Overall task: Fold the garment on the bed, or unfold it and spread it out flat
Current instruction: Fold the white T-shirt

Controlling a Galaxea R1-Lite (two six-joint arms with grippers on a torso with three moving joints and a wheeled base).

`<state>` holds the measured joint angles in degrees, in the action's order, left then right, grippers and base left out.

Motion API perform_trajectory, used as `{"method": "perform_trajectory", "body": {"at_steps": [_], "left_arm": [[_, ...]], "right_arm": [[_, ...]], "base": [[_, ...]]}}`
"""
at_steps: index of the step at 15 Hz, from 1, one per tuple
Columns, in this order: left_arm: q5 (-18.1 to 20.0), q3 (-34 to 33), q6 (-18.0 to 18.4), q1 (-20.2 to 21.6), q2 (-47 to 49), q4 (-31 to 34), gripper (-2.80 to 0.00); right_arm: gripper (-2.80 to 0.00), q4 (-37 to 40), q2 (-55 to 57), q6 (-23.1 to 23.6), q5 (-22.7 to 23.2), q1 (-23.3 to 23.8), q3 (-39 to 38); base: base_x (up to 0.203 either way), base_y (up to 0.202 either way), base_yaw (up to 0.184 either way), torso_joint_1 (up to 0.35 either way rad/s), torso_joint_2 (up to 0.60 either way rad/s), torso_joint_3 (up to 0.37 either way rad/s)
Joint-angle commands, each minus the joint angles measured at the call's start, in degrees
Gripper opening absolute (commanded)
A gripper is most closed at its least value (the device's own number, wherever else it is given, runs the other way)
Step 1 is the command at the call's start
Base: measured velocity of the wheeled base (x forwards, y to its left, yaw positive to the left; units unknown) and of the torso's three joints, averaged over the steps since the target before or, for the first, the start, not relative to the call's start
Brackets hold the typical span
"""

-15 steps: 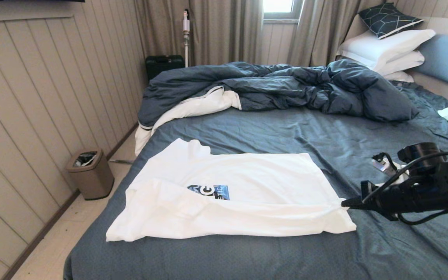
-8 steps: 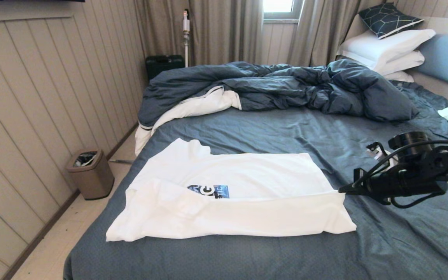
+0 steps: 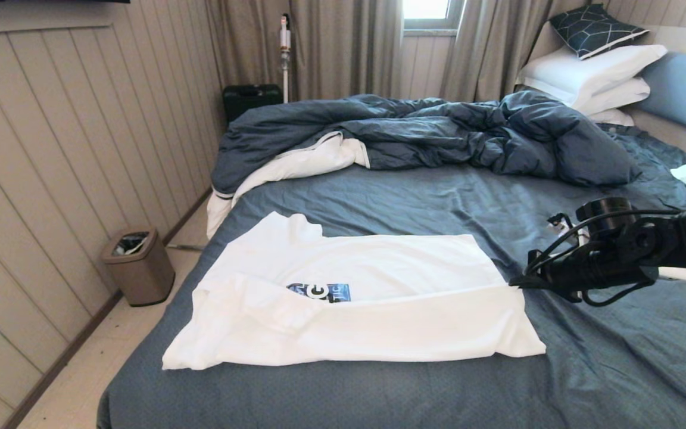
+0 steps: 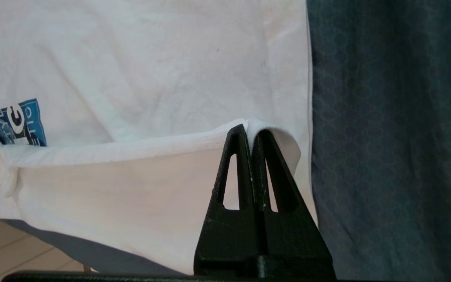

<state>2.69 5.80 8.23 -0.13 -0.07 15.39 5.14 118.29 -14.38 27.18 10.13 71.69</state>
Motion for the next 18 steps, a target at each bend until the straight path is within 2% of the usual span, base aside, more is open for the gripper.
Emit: {"method": "perform_trajectory", "body": {"at_steps": [1,4,10,11,18], "left_arm": [[0.0,0.0,0.0,0.0,0.1,0.0,-2.80],[0.0,-0.1,0.0,0.0,0.1,0.0,-2.80],[0.0,-0.1,0.0,0.0,0.1,-0.2,-2.80],[0.0,-0.1,0.0,0.0,0.1,-0.2,-2.80],[0.0,-0.2,0.0,0.0,0.1,-0.2,-2.80]], "right_arm": [[-2.80,0.0,1.8,-0.5,-1.0,-0.6,2.4],[-2.80,0.1,4.7,-0.6,-4.7,-2.1,5.6],[-2.80,0.2,5.5,-0.6,-5.9,-2.5,5.9],[0.00,0.2,5.5,-0.6,-6.1,-2.6,5.7],[0.00,0.9,2.5,-0.4,-6.3,-1.3,4.1]], "base": [[0.000,0.000,0.000,0.000,0.00,0.000],[0.000,0.000,0.000,0.000,0.00,0.000],[0.000,0.000,0.000,0.000,0.00,0.000],[0.000,0.000,0.000,0.000,0.00,0.000],[0.000,0.000,0.000,0.000,0.00,0.000]]}}
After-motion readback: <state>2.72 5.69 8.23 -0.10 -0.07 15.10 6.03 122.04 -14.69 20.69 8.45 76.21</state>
